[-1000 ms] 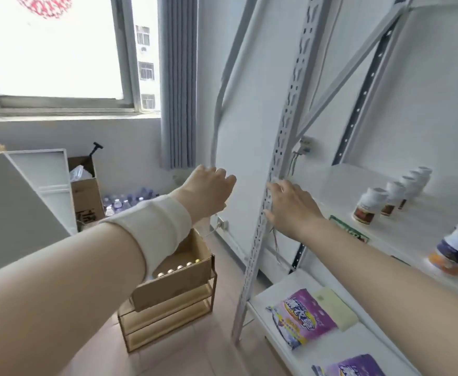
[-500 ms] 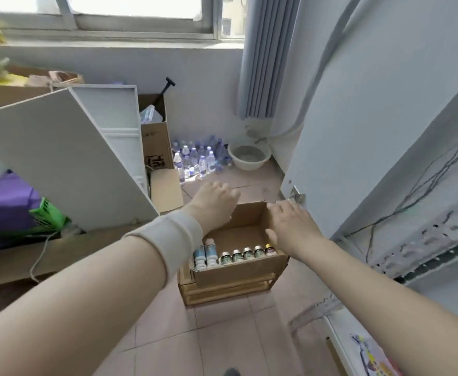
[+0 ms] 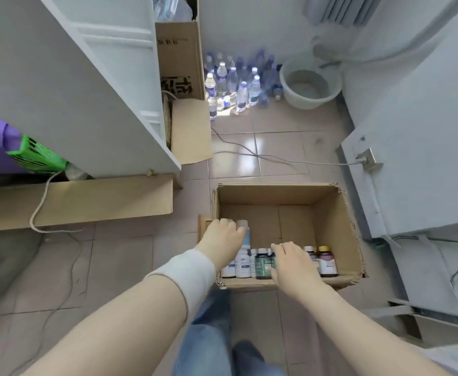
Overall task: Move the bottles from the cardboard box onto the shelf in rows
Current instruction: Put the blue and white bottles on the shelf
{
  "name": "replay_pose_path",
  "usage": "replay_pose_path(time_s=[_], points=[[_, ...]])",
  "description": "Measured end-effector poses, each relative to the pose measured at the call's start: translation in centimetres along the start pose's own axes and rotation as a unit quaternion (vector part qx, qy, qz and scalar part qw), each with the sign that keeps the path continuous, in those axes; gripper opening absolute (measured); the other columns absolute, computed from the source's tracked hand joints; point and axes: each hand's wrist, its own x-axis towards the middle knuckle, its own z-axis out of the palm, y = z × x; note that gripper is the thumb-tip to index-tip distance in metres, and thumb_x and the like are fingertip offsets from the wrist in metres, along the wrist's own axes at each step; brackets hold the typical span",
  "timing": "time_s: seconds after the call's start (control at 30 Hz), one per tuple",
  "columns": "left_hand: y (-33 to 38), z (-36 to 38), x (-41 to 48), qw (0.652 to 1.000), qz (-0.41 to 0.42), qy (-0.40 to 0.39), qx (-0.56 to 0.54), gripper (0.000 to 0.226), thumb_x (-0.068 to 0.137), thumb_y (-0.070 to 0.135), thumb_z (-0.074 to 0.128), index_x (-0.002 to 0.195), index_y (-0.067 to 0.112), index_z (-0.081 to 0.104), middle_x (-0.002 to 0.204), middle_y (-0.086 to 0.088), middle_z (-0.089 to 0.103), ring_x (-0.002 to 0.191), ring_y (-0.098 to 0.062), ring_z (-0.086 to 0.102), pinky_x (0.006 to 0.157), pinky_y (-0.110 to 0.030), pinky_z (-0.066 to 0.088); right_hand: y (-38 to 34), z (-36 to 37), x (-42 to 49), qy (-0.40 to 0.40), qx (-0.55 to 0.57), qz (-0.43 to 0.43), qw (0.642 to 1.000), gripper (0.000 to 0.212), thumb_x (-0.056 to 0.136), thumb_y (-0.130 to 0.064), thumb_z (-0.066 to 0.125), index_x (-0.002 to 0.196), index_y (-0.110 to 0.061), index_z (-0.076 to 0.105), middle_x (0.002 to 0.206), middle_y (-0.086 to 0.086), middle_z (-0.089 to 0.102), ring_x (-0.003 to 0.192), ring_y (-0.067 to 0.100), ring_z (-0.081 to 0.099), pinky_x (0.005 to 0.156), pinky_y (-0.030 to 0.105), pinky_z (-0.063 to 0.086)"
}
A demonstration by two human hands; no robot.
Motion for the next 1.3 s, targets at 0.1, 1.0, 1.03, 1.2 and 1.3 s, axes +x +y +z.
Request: replay_pose_path(time_s=[0.1, 1.0, 1.03, 1.2, 1.3], points=[[-0.5, 2.9, 3.6, 0.998, 0.022, -0.051, -0.002, 0.039, 0.093, 0.019, 0.052, 0.128, 0.006, 0.042, 0.122, -0.014, 0.054, 0.110, -0.029, 0.051, 0.088, -0.036, 0.043, 0.2, 2.3, 4.1, -0.037, 0.029, 0.012, 0.999, 0.050, 0.095, -0.030, 0.041, 0.139, -0.010, 0.031, 0.139, 0.008, 0.041, 0.129, 0.025, 0.037, 0.104, 0.032, 0.031], [-2.9, 13.4, 25.4, 0.950, -0.099, -0.218, -0.201, 0.064, 0.082, 0.032, 0.069, 0.133, 0.007, 0.038, 0.134, -0.016, 0.040, 0.119, -0.033, 0.048, 0.099, -0.038, 0.039, 4.2, 13.2, 25.3, -0.181, 0.436, 0.170, 0.865, 0.052, 0.082, -0.033, 0.067, 0.123, -0.006, 0.049, 0.121, 0.013, 0.061, 0.110, 0.028, 0.058, 0.081, 0.030, 0.044], [-2.6, 13.5, 25.5, 0.933, -0.121, -0.221, -0.258, 0.064, 0.082, 0.028, 0.070, 0.133, 0.008, 0.037, 0.135, -0.016, 0.036, 0.118, -0.034, 0.049, 0.097, -0.039, 0.042, 4.9, 13.0, 25.2, -0.176, 0.444, 0.179, 0.860, 0.051, 0.082, -0.033, 0.068, 0.122, -0.007, 0.050, 0.121, 0.013, 0.061, 0.110, 0.028, 0.058, 0.079, 0.028, 0.043], [-1.1, 15.6, 24.8, 0.856, -0.219, -0.173, -0.435, 0.061, 0.080, 0.022, 0.069, 0.133, 0.017, 0.039, 0.137, -0.014, 0.033, 0.126, -0.031, 0.037, 0.102, -0.033, 0.036, 7.3, 13.5, 25.6, -0.127, 0.459, 0.226, 0.849, 0.050, 0.082, -0.028, 0.065, 0.122, -0.007, 0.045, 0.119, 0.015, 0.060, 0.104, 0.031, 0.059, 0.084, 0.036, 0.051], [-0.3, 16.8, 24.2, 0.816, -0.279, -0.121, -0.492, 0.069, 0.079, 0.020, 0.070, 0.138, 0.012, 0.033, 0.138, -0.014, 0.032, 0.129, -0.030, 0.034, 0.104, -0.031, 0.033, 7.2, 13.9, 25.7, -0.097, 0.427, 0.240, 0.866, 0.063, 0.080, -0.037, 0.065, 0.128, -0.007, 0.037, 0.126, 0.017, 0.049, 0.111, 0.034, 0.054, 0.093, 0.045, 0.048]])
